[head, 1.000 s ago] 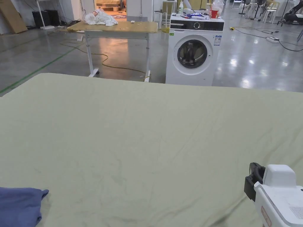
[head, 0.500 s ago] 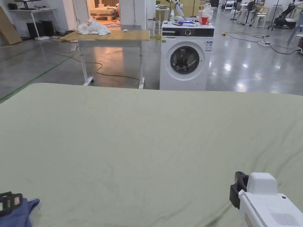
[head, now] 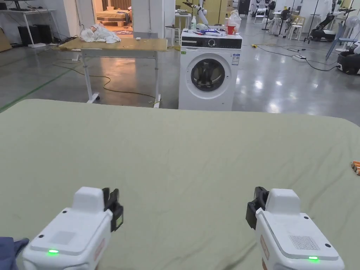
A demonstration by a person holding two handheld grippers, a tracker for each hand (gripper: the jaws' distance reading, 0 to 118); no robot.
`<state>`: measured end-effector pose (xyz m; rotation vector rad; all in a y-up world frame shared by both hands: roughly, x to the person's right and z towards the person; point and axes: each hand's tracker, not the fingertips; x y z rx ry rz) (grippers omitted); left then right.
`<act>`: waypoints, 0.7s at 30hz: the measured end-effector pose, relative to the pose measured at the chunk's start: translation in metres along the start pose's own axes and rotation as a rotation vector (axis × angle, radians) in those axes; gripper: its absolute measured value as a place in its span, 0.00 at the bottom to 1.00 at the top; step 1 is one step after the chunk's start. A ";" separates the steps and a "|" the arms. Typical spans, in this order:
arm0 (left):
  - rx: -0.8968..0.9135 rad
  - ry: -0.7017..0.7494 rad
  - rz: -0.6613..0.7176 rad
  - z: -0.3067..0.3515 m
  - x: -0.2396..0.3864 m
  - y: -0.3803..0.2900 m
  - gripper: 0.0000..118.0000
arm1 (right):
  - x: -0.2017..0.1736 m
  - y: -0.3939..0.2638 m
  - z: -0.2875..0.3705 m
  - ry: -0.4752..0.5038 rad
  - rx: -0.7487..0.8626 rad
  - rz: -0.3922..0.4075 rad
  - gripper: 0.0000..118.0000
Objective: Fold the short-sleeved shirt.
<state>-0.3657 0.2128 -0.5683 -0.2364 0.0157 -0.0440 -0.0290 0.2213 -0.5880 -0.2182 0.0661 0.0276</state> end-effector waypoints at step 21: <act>0.123 0.130 0.011 -0.001 0.011 0.009 0.00 | -0.003 0.000 0.001 -0.032 0.075 -0.032 0.00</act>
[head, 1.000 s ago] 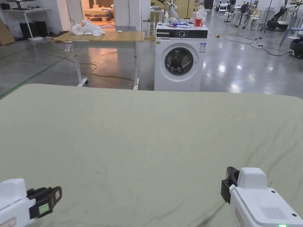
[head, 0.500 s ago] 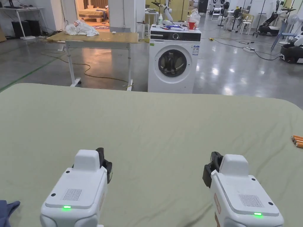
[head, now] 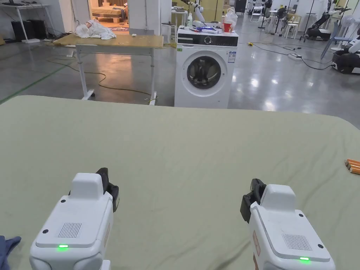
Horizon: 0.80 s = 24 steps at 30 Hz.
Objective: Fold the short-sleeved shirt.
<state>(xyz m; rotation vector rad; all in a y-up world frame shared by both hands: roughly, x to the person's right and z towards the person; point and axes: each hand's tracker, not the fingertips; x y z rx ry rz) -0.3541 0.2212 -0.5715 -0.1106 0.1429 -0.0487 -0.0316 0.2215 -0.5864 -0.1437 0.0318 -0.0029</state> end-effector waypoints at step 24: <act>0.026 0.066 0.041 0.008 -0.005 -0.007 0.79 | -0.007 -0.005 0.004 -0.031 0.065 0.106 0.98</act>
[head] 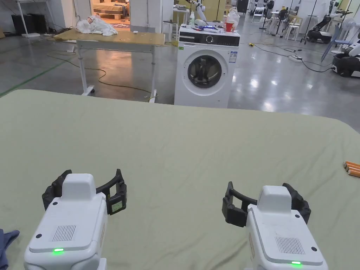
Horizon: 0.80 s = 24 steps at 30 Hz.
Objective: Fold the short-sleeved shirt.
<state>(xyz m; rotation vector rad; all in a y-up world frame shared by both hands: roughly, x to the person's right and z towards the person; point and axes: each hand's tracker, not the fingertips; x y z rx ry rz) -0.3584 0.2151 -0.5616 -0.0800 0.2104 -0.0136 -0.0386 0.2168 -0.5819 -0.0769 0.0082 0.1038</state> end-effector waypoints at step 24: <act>0.007 -0.110 -0.024 -0.003 -0.006 0.004 0.88 | 0.010 0.012 -0.022 -0.079 -0.087 -0.156 0.98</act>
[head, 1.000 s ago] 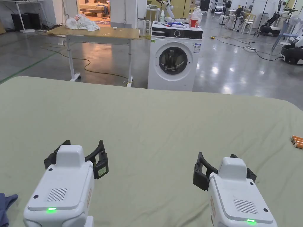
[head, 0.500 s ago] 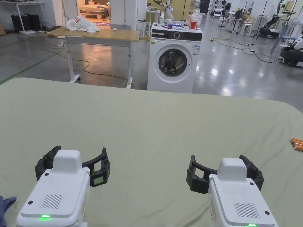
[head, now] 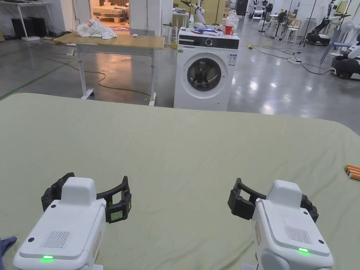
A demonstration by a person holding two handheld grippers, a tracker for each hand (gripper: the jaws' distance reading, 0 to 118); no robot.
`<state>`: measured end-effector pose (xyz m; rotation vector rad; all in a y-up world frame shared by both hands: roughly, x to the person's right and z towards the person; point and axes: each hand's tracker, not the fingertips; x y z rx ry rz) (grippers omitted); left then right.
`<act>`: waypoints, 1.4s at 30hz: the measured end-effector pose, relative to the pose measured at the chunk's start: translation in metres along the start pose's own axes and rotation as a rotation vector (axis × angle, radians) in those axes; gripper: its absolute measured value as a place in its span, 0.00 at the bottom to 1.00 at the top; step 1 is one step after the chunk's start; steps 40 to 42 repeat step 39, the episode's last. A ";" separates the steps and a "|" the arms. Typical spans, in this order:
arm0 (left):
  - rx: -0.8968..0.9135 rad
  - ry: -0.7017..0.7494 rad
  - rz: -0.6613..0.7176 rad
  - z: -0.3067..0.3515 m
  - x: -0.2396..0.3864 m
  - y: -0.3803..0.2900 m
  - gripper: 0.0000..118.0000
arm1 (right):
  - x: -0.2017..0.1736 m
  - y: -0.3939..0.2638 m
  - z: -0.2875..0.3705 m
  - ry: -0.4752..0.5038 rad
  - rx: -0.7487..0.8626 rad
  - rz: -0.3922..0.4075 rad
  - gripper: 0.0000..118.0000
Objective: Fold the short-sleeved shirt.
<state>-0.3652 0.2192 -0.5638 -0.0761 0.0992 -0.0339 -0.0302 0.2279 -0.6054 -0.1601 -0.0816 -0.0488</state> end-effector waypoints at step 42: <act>-0.043 -0.006 0.014 -0.010 -0.012 0.004 0.88 | -0.003 0.008 -0.018 -0.007 -0.181 -0.076 0.98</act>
